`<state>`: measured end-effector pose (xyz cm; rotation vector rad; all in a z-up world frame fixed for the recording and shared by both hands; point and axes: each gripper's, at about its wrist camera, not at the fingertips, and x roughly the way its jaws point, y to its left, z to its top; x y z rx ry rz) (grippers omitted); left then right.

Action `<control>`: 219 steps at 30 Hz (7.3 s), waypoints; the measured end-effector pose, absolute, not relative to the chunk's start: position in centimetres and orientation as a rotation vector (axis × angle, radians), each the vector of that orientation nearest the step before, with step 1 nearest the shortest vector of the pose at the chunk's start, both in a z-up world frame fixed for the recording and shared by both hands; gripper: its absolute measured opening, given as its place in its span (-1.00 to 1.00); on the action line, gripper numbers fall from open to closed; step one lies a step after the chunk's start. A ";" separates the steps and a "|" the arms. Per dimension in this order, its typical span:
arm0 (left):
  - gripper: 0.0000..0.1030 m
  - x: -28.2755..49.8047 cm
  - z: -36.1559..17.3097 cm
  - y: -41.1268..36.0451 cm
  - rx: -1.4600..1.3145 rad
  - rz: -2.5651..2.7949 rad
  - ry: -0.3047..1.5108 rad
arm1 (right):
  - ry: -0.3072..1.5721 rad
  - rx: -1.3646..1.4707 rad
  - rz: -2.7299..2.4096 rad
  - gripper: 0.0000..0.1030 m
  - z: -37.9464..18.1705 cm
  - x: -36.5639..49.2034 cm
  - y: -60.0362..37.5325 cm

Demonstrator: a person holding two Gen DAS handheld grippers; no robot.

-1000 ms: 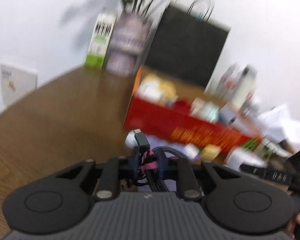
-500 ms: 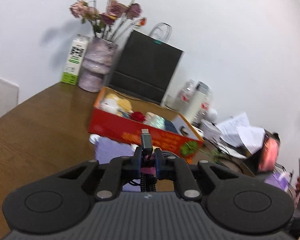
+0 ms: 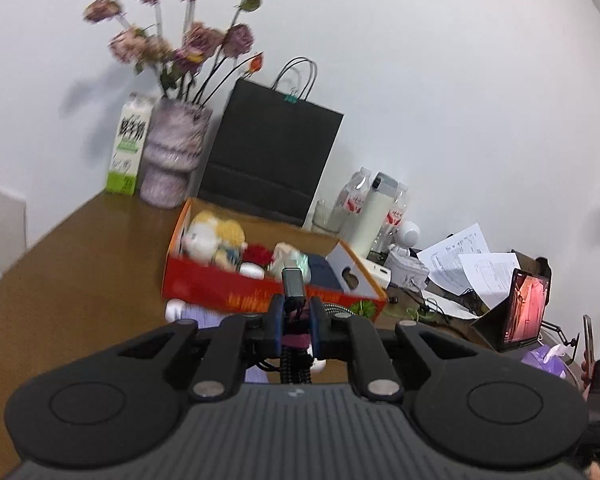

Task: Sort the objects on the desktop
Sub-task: 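Carry cable and cotton-ball jar into the box and release both, then move both open tools back over the table, then grasp the purple cloth bag with the left tool while the right tool grasps the white round puck, then carry cloth bag and white puck into the box and release both, then move both open tools back over the table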

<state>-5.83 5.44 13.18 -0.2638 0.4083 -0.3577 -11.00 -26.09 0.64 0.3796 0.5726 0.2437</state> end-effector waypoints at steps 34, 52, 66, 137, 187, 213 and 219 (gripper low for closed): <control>-0.27 20.9 5.0 0.4 0.105 -0.159 0.794 | 0.788 0.087 0.074 0.36 -3.1 18.3 -18.6; 0.92 8.8 11.0 0.1 -0.045 -0.108 0.505 | 0.583 0.100 0.072 0.71 4.0 8.7 -22.1; 1.00 -6.1 4.0 2.0 -0.082 -0.189 0.496 | 0.515 0.052 0.107 0.76 -2.4 -8.2 -22.5; -0.86 -11.2 5.5 0.4 -0.033 -0.192 0.450 | 0.533 0.099 0.203 -0.27 -2.7 -13.0 -22.0; 0.37 25.6 4.2 -1.6 0.003 -0.221 0.978 | 1.007 0.089 0.149 -0.02 -0.5 21.2 -25.7; 1.00 -3.4 3.4 2.4 -0.066 -0.230 0.567 | 0.637 0.081 0.134 0.76 -4.3 -5.6 -21.3; 1.00 -7.1 1.7 2.0 -0.034 -0.200 0.564 | 0.605 0.069 0.134 0.76 -5.2 -11.0 -20.7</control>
